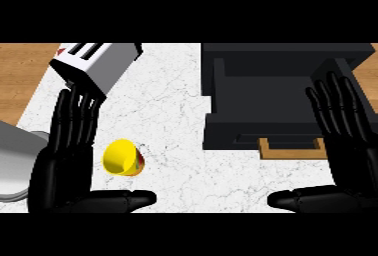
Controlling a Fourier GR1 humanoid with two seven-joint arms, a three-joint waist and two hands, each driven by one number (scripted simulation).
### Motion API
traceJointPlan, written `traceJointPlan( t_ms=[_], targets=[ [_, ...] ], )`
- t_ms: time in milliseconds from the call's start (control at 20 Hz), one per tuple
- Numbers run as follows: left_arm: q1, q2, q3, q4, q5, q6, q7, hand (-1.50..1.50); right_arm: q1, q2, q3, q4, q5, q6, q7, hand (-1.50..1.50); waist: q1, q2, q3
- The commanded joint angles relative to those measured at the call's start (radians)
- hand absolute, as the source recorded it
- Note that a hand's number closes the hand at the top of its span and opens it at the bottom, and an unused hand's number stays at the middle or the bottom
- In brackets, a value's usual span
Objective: Pick up the cup, place it into the drawer and close the drawer
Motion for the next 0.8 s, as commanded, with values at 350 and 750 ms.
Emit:
traceJointPlan(
  t_ms=[350, 750],
  targets=[
    [0.018, -0.001, -0.014, 0.108, 0.001, 0.058, -0.069, -1.50, -0.050, 0.024, 0.019, -0.018, 0.034, -0.039, 0.056, -1.50, 0.001, 0.000, 0.000],
    [0.122, 0.019, 0.018, 0.111, 0.014, 0.025, -0.093, -1.50, 0.006, 0.029, 0.011, 0.022, 0.035, -0.007, -0.035, -1.50, 0.001, 0.000, 0.000]
  ],
)
